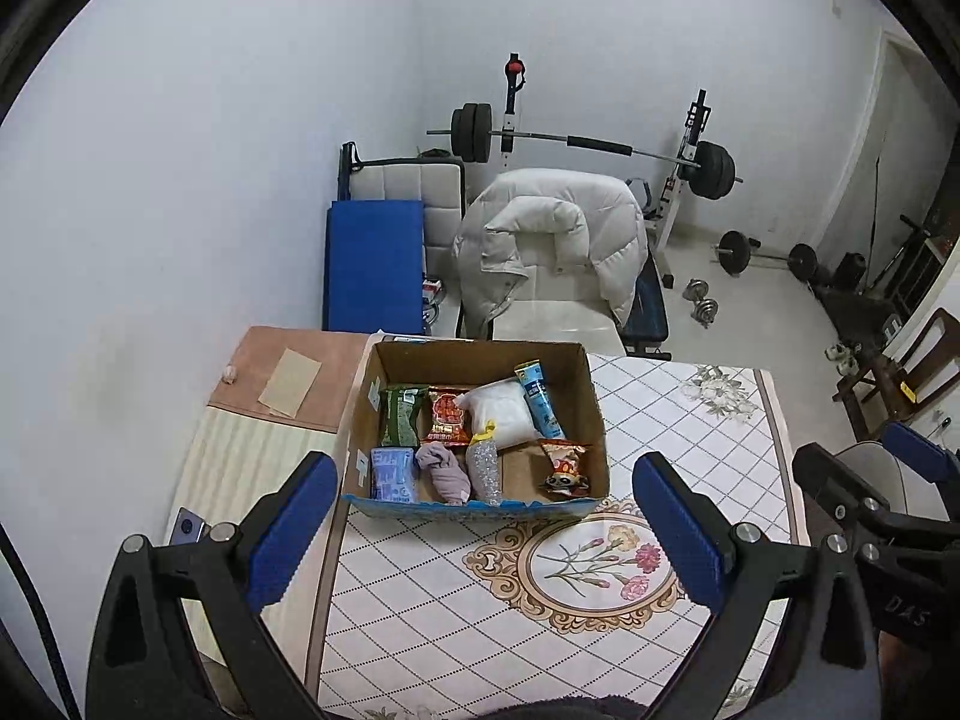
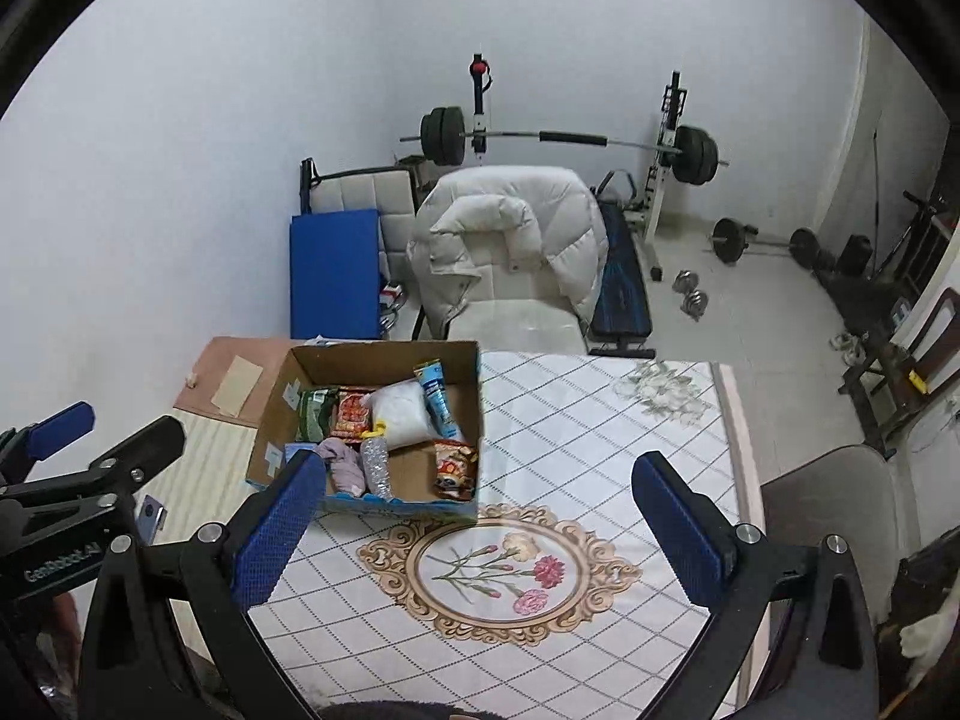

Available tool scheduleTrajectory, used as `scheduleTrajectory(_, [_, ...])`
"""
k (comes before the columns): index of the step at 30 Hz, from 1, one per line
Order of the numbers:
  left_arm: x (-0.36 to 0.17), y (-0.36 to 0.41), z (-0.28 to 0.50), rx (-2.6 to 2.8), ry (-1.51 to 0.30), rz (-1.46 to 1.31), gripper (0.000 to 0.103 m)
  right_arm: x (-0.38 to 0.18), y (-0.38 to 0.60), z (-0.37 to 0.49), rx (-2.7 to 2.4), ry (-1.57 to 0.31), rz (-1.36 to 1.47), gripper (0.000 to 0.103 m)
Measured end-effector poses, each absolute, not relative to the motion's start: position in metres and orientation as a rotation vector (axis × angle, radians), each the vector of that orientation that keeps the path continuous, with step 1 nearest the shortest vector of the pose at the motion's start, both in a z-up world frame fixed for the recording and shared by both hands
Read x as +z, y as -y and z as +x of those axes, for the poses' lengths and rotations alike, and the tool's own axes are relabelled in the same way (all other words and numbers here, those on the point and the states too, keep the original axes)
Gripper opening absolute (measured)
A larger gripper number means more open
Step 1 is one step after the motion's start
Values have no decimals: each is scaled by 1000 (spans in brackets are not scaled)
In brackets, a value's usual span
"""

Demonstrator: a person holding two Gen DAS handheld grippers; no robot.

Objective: Organize soft objects

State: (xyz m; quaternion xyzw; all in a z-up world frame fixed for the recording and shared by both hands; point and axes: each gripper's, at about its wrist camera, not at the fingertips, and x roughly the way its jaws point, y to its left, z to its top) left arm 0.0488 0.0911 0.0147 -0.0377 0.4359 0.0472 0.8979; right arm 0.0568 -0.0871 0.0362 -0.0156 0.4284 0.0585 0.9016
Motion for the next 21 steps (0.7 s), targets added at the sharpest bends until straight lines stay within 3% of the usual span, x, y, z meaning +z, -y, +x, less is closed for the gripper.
scheduleTrajectory(21, [21, -86, 36, 93, -900, -84, 101, 51, 95, 41, 77, -854, -52, 103])
